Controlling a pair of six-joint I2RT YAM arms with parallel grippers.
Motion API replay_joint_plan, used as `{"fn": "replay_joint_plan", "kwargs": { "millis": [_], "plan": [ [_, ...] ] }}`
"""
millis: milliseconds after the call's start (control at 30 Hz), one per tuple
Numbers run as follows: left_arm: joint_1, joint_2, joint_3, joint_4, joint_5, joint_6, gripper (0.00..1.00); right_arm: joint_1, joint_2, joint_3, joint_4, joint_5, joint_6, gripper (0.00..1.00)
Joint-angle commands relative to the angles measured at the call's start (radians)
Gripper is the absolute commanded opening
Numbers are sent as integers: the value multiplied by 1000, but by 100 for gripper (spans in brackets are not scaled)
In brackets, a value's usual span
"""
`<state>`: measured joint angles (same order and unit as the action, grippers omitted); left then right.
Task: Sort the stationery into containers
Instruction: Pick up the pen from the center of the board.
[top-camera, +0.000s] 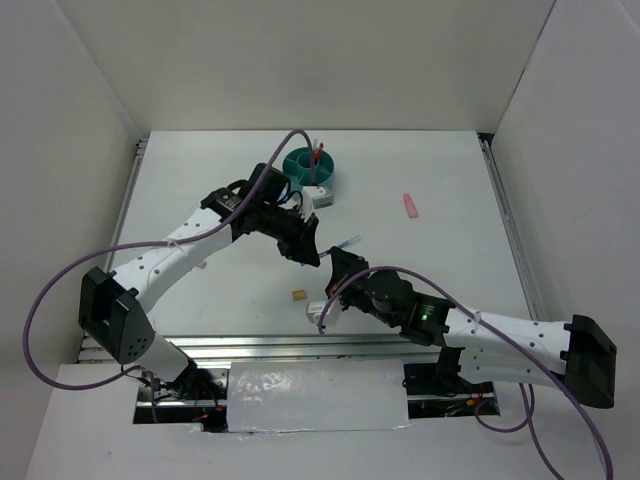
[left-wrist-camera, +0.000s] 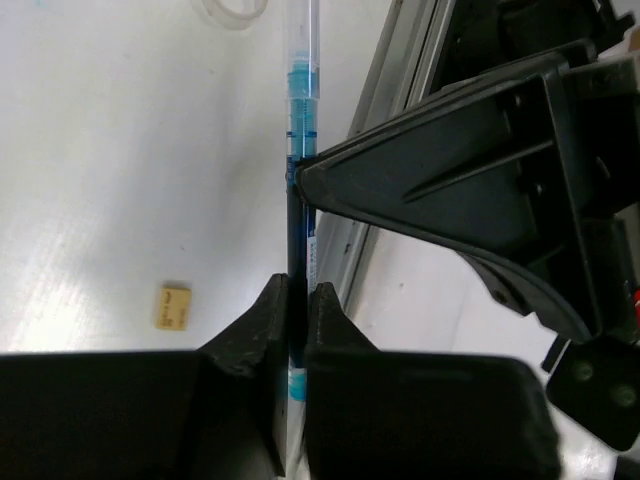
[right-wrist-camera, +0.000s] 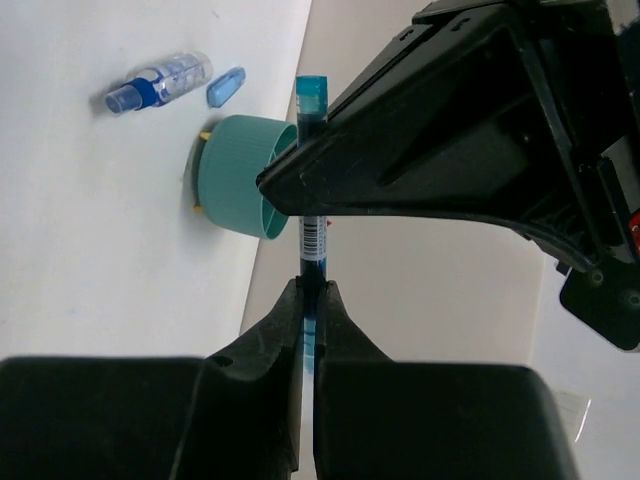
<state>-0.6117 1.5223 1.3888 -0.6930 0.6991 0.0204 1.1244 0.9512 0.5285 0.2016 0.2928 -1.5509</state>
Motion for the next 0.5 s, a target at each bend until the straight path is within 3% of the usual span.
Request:
{"fn": "replay_joint_plan", "kwargs": {
  "millis": [0,67,100,133,167,233,300,400,467],
  "plan": [
    [-5,9,21,0,17,13,4,12,-15,-2,128,20,-37,0],
    [-3,-2,10,10,5,3,0,15,-23,-13,139,22,-46,17],
    [-2,-8,10,12,5,1,0,20,-29,-19,153,23,-55,33],
    [9,-19,9,13,7,1,0,25,-44,-24,156,25,-52,61],
    [18,-27,4,29,-1,-11,0,28,-55,-28,154,26,-48,70],
    [49,-49,3,50,-4,-11,0,49,-103,-30,105,20,0,78],
    [113,-76,-22,128,-1,-94,0,69,-147,-22,-1,-4,72,78],
    [182,-184,-91,270,-16,-141,0,42,-210,89,-191,-87,379,80],
    [202,-241,-172,387,-32,-172,0,-32,-184,236,-308,-190,703,80]
  ]
}}
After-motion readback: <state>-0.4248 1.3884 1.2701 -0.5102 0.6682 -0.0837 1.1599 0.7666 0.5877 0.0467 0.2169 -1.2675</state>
